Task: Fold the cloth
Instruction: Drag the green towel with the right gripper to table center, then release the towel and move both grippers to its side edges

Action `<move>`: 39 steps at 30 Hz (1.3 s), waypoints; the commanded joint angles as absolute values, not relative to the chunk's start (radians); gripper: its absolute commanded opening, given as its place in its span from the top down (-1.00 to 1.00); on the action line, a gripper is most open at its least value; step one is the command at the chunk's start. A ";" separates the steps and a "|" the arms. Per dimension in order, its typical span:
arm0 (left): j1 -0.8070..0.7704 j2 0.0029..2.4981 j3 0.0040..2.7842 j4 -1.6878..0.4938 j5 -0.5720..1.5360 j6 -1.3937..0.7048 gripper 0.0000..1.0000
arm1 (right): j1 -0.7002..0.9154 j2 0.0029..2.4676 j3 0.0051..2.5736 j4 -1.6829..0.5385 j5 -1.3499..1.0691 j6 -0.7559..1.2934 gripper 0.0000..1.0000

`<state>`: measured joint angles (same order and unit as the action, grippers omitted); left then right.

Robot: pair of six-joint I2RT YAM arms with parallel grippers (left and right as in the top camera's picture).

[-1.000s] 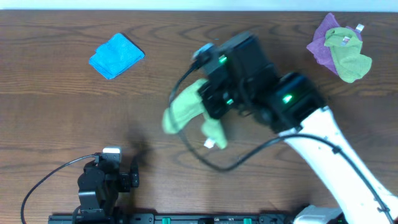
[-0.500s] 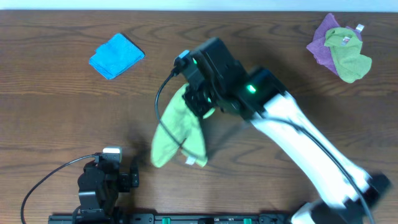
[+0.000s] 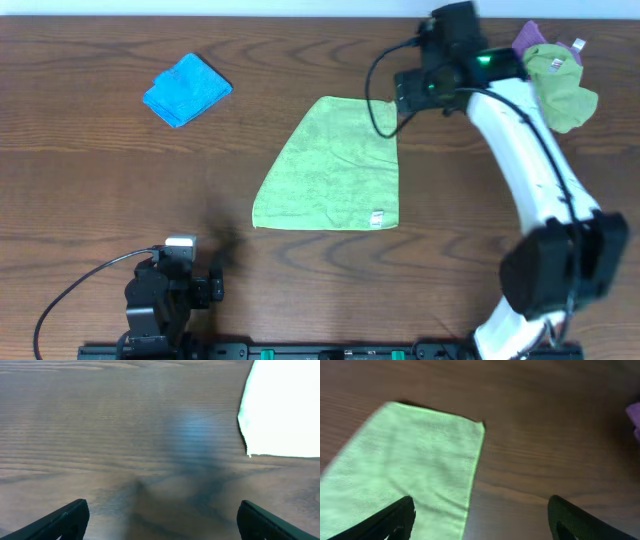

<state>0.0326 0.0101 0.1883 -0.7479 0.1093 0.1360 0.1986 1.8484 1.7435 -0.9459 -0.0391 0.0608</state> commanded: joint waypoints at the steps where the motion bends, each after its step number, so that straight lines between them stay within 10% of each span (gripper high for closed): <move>1: 0.032 0.004 0.166 -0.759 0.124 0.154 -0.91 | 0.184 1.765 1.755 -0.974 -0.197 0.077 -0.70; 16: 0.032 0.077 0.287 -0.668 0.226 0.052 -0.91 | 0.154 1.746 1.629 -1.127 -0.406 0.028 -0.70; 39: 0.032 1.100 0.848 -0.800 0.738 -0.184 -0.91 | 0.026 1.402 1.081 -0.879 -0.540 0.025 -0.63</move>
